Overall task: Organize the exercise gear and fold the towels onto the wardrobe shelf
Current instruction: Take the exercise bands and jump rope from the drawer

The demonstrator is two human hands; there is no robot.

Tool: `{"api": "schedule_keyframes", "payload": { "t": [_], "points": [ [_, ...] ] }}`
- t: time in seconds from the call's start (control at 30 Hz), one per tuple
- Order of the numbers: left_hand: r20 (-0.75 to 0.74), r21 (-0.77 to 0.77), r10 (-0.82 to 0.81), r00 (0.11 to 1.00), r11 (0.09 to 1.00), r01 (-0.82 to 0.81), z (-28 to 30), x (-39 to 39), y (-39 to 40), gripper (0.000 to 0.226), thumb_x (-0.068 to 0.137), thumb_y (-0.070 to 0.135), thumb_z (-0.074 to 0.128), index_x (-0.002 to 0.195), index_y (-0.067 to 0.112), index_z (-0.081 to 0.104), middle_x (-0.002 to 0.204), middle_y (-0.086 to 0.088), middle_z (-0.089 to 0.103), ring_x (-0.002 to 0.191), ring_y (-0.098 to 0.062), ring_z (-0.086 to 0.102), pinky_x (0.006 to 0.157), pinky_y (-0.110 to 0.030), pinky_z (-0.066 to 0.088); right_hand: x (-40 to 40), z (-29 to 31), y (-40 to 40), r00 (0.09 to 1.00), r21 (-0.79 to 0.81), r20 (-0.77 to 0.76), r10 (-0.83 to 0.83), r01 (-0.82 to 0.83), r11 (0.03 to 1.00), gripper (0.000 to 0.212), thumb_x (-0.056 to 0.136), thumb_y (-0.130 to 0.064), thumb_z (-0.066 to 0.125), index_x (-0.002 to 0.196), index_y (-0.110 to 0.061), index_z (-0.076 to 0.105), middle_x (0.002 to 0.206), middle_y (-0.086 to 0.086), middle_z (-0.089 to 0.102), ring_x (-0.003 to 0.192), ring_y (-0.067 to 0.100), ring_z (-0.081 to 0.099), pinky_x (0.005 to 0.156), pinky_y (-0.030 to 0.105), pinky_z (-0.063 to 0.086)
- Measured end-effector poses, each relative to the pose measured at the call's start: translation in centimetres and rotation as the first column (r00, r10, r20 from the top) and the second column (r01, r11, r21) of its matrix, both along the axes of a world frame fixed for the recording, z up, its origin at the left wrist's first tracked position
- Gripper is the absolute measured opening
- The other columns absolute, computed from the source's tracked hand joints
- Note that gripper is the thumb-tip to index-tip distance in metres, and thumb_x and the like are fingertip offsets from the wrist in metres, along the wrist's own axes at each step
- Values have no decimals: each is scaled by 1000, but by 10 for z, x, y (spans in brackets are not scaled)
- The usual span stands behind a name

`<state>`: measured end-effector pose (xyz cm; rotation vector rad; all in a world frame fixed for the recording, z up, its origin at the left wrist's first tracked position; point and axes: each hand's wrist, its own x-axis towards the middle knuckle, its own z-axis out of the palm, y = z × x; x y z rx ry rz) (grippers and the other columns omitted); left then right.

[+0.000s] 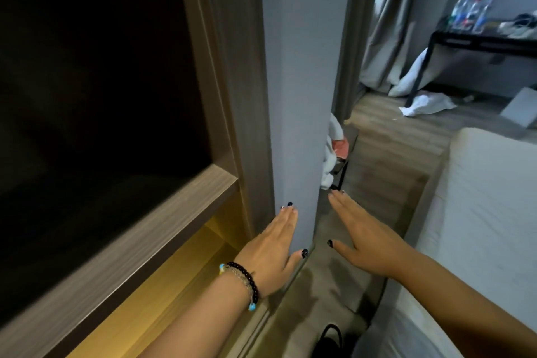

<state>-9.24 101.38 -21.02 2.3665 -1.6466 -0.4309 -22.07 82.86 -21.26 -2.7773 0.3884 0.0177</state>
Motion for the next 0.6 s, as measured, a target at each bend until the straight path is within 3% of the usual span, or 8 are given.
{"api": "schedule_keyframes", "payload": {
  "t": [0.17,0.37,0.47,0.6],
  "points": [
    [-63,44,-63,996,997,65,-19,1,-56,71,102,43,32,153,17,-11,161,4,-15,146,-4,-12,120,-26,6,-4,-6,-50,997,0,-29,-76,76,997,88,95,-44,50,150,-20,-14,158,-6,-15,146,9,-10,117,24,0],
    [-175,60,-63,983,995,75,-42,12,-150,71,103,41,32,153,15,-11,161,2,-13,146,-5,-11,112,-16,-3,1,-18,-135,963,102,-128,-239,253,962,88,93,-40,56,153,-23,-5,160,-8,-10,144,6,-9,113,25,2],
    [-167,63,-39,985,997,50,-56,28,-208,73,103,41,33,153,14,-12,161,1,-13,147,-7,-11,112,-16,-4,7,-20,-189,964,51,-106,-242,249,967,84,93,-39,57,153,-20,2,161,-3,-2,147,12,-2,116,28,10],
    [-206,35,23,978,999,-16,-67,43,-284,74,102,38,35,153,11,-11,162,-3,-13,148,-11,-10,115,-19,-2,22,-25,-255,941,28,-195,-276,287,958,80,95,-43,51,153,-23,-1,161,-3,-6,148,17,1,118,34,16]
  ]
}}
